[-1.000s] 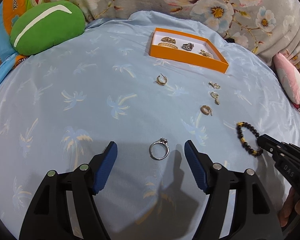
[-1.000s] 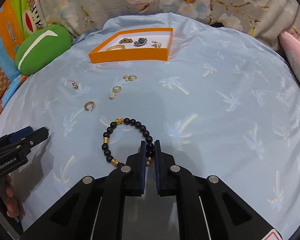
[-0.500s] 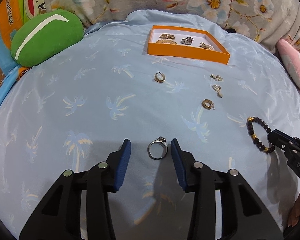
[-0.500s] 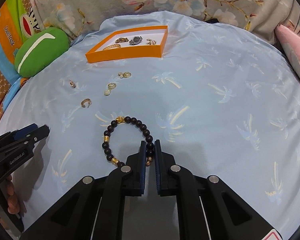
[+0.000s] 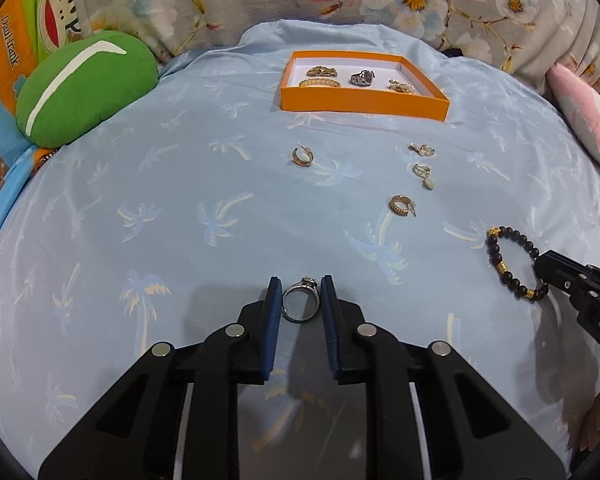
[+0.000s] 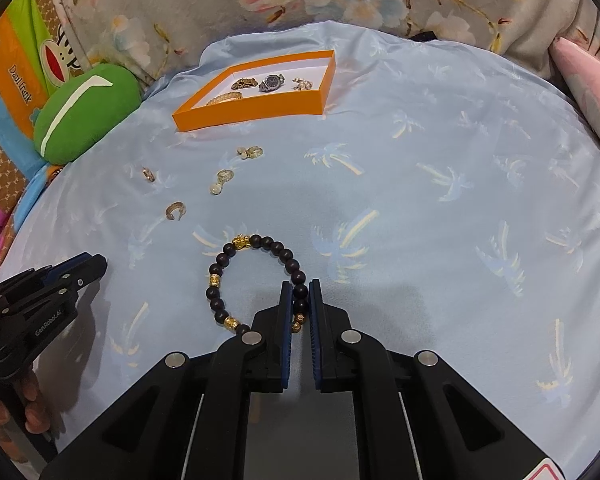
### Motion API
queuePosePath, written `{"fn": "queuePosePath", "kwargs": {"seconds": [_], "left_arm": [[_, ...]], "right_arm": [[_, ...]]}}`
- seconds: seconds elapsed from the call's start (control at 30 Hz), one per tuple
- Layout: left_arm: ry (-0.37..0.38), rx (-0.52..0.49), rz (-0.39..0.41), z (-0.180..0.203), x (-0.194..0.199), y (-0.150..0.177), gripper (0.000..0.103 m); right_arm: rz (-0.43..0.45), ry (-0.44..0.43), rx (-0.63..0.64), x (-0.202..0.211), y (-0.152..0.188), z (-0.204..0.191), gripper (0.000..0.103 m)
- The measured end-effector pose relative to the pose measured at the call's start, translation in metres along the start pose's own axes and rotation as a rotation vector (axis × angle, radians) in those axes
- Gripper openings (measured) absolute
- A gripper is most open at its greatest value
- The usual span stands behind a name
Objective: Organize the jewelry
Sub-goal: 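Grasp the silver ring with the left tool while the right holds the bead bracelet, then carry the silver ring and bead bracelet into the orange box while both tools open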
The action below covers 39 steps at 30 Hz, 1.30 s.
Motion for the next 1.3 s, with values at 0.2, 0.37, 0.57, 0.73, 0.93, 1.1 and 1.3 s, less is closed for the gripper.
{"fn": "queuePosePath", "kwargs": {"seconds": [0.2,0.37,0.57,0.73,0.93,1.1,1.3], "left_arm": [[0.055,0.038,-0.005,-0.001,0.007,-0.002,0.019],[0.077,0.040,0.020,0.001,0.020,-0.010,0.019],[0.100,0.041,0.062,0.003,0.035,-0.030,0.019],[0.109,0.046,0.084,0.000,0.038,-0.051,0.019],[0.106,0.039,0.117,-0.003,0.036,-0.087,0.019],[0.089,0.019,0.151,-0.002,0.026,-0.127,0.019],[0.105,0.009,0.176,0.006,0.002,-0.183,0.019]], "right_arm": [[0.024,-0.013,-0.002,0.006,-0.002,-0.002,0.007],[0.065,-0.033,-0.019,0.019,-0.010,-0.003,0.007],[0.118,-0.058,-0.015,0.038,-0.033,-0.004,0.007],[0.169,-0.050,0.018,0.050,-0.061,-0.006,0.007],[0.221,-0.069,0.061,0.056,-0.106,-0.014,0.007],[0.248,-0.077,0.106,0.045,-0.154,-0.026,0.007],[0.244,-0.108,0.131,0.006,-0.210,-0.043,0.007]]}}
Point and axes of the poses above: each gripper's, at about its wrist camera, not at the fingertips, and x roughly against the way its jaws point, z to its right, y to its underside, the point moved 5 cm from there along -x, roughly the way its jaws point, and after that the axes turned 3 degrees about -z, right-handed, at the moved point
